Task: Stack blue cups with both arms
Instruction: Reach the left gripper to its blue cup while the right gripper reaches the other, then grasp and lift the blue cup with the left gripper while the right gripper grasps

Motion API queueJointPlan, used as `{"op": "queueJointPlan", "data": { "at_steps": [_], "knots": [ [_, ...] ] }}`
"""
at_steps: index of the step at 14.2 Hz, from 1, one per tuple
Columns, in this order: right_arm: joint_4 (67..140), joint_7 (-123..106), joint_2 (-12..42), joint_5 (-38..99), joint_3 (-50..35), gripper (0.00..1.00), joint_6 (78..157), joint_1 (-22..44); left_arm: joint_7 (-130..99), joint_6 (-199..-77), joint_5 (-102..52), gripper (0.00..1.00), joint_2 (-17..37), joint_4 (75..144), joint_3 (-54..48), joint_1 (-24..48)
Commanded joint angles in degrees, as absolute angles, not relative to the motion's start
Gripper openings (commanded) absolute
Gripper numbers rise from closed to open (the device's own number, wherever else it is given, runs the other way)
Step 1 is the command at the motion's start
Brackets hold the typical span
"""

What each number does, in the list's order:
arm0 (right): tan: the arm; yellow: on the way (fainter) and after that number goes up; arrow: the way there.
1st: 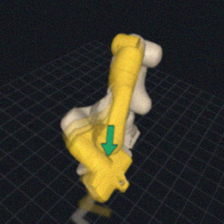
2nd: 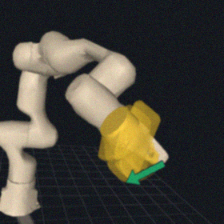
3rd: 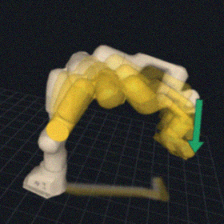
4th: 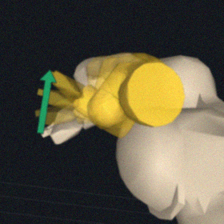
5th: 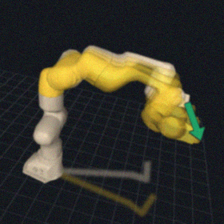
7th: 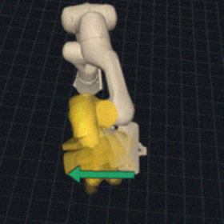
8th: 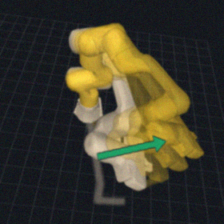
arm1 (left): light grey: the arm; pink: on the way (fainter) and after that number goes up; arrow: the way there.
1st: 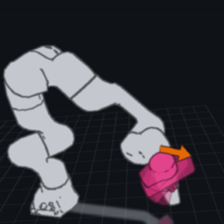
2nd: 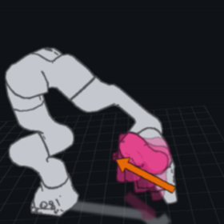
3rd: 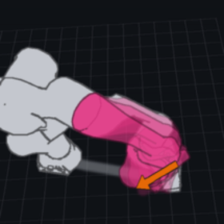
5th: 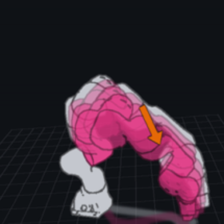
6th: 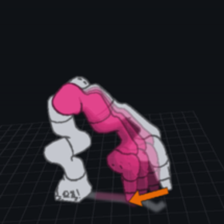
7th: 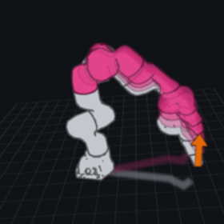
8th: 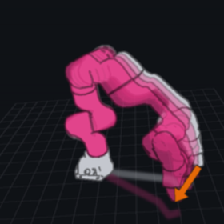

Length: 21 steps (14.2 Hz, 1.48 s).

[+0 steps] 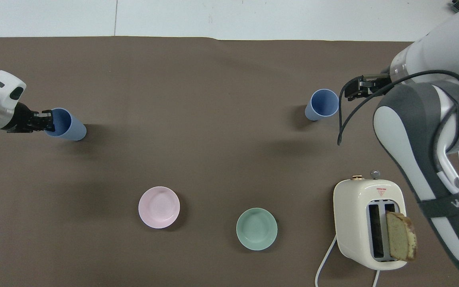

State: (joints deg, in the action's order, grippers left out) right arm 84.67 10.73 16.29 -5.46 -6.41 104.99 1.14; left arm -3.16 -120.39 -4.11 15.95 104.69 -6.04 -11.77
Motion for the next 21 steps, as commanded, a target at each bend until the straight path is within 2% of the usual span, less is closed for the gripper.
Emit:
{"op": "queueJointPlan", "data": {
  "at_steps": [1, 8, 17, 19, 21],
  "knots": [
    [83.8, 10.9, 17.9, -6.2, -6.9, 1.0, 108.0, 0.4, -4.1, -119.1, -5.3, 0.0, 15.6, 101.5, -6.2, -11.4],
    [86.3, 10.5, 20.7, -5.9, -6.9, 1.0, 112.1, -0.1, -15.3, -115.6, -4.6, 0.0, 11.7, 99.5, -6.1, -4.8],
    [91.7, 11.2, 22.2, -5.8, -6.9, 1.0, 117.3, -0.7, -42.8, -114.8, -2.3, 0.0, 9.2, 100.0, -6.2, 14.4],
    [91.8, 11.3, 22.7, -5.8, -6.9, 1.0, 118.6, -0.6, -46.5, -115.6, -2.3, 0.0, 10.2, 100.5, -6.2, 18.6],
    [91.8, 11.2, 23.7, -5.8, -6.9, 1.0, 119.3, -0.7, -47.2, -116.9, -2.2, 0.0, 10.5, 101.9, -6.2, 20.2]
  ]
}}
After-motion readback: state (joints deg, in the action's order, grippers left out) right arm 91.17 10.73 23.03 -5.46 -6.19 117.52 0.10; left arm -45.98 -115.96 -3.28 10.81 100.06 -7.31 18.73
